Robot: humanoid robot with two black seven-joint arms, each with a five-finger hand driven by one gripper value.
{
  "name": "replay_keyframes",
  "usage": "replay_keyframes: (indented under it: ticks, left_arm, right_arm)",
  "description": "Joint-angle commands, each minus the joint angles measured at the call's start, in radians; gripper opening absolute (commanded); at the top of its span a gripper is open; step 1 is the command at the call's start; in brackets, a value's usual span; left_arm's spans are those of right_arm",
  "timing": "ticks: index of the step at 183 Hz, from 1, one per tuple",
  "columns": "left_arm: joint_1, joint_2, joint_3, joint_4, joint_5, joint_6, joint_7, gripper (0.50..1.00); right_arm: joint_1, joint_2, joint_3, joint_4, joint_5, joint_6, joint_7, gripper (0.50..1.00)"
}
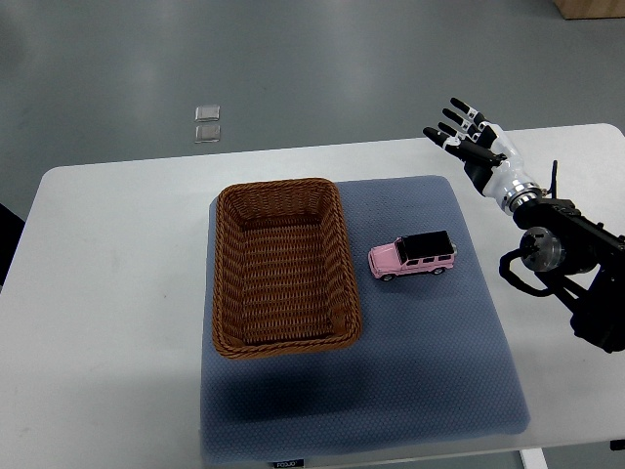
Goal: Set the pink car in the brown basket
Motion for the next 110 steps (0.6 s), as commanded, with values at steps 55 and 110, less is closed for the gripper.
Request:
replay_keyframes:
  ticks: [55, 110]
  left_arm:
    - [-0.001, 0.000, 0.000, 0.000, 0.000, 0.001, 0.000, 1.000]
    - [-0.001, 0.000, 0.001, 0.000, -0.002, 0.001, 0.000, 1.000]
  right_arm:
    - [0.007, -0.011, -0.003, 0.003, -0.037, 0.004, -0.002, 0.913]
    - [0.010, -0.027, -0.015, 0.014, -0.279, 0.068, 0.000, 0.913]
